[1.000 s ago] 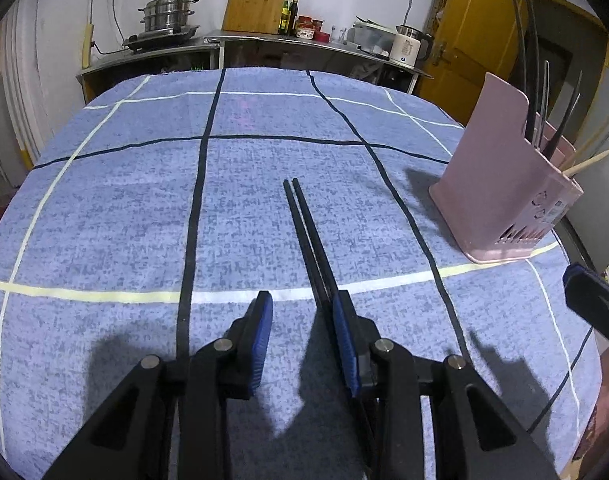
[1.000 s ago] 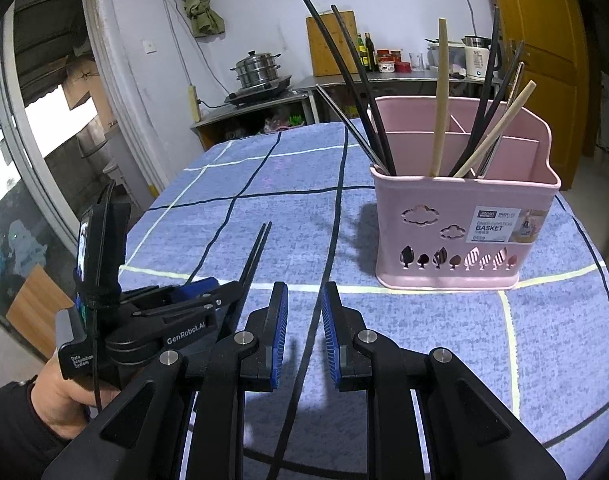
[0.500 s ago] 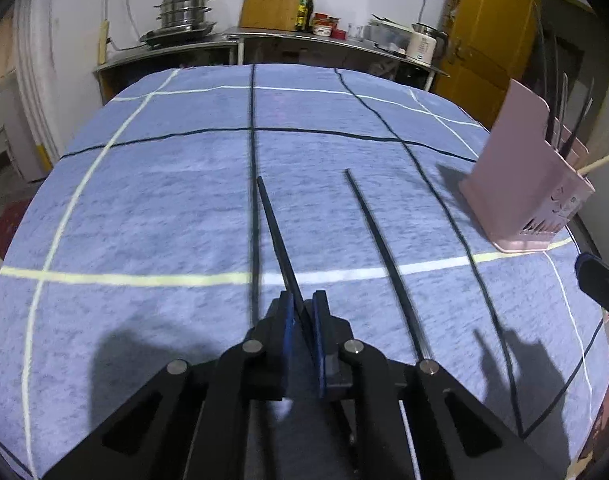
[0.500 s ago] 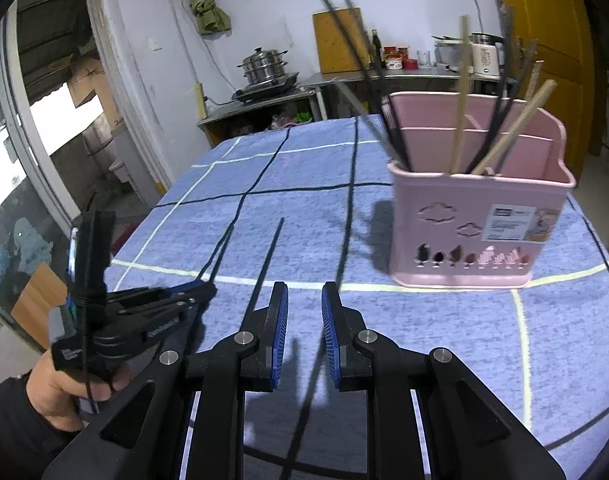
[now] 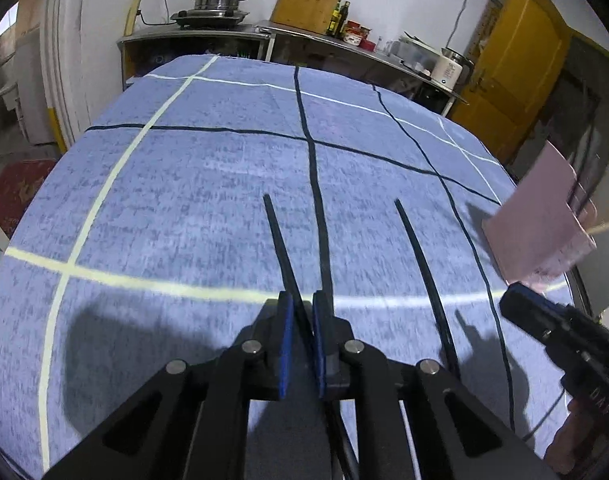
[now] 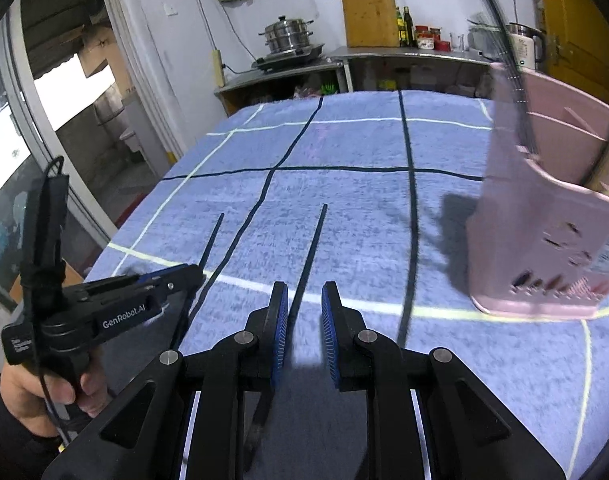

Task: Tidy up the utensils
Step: 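Close the left gripper on a black chopstick while the right gripper closes on another, then lift both black chopsticks upright with both grippers above the pink basket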

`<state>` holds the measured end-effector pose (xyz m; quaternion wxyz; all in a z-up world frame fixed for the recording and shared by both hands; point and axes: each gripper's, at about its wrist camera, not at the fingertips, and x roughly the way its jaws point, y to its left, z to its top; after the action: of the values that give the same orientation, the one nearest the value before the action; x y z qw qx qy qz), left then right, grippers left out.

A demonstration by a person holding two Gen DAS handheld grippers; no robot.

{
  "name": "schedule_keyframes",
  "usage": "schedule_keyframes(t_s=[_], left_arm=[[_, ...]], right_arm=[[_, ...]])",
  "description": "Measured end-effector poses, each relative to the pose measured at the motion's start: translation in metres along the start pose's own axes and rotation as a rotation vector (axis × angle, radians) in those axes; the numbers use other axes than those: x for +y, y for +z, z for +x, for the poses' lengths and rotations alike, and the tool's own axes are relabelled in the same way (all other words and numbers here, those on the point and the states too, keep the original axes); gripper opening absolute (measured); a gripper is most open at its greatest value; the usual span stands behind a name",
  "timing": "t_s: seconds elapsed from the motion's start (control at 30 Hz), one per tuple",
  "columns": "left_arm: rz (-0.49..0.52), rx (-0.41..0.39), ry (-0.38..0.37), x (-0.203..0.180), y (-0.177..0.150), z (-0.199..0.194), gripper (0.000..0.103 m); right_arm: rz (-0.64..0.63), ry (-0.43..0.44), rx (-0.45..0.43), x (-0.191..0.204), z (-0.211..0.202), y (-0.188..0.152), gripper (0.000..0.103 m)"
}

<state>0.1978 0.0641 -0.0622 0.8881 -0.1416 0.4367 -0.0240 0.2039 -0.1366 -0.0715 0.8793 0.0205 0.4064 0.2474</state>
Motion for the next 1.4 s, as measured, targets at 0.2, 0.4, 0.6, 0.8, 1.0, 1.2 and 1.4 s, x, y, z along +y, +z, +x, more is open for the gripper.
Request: schedule_keyframes(t_s=[0.2,0.4,0.6,0.8,1.0,1.2,1.4], left_arm=[[-0.004,0.003,0.009,0.001,0.008,0.011,0.011],[0.002,0.001,0.004,0.004,0.013,0.016,0.011],[0.032,-0.004,0.019,0.000,0.017,0.018,0.011],[0.065,0.003,0.055,-0.007,0.019,0.019,0.009],[0.034,0.004,0.025,-0.002,0.023,0.013,0.008],[0.046,-0.039,-0.005,-0.008,0.029,-0.013,0.007],[0.069,-0.105,-0.043,-0.019,0.041,-0.051,0.006]], right_arm=[[-0.003,-0.013,0.046,0.000,0.034,0.014,0.018],[-0.008,-0.028,0.085,0.002,0.058,0.023,0.018],[-0.044,-0.073,0.101,0.010,0.068,0.027,0.018],[-0.047,-0.094,0.121,0.010,0.073,0.033,0.007],[-0.049,-0.060,0.098,0.013,0.057,0.036,0.006],[-0.062,-0.034,0.035,0.021,0.025,0.044,0.006],[-0.075,-0.014,-0.046,0.031,-0.017,0.054,0.005]])
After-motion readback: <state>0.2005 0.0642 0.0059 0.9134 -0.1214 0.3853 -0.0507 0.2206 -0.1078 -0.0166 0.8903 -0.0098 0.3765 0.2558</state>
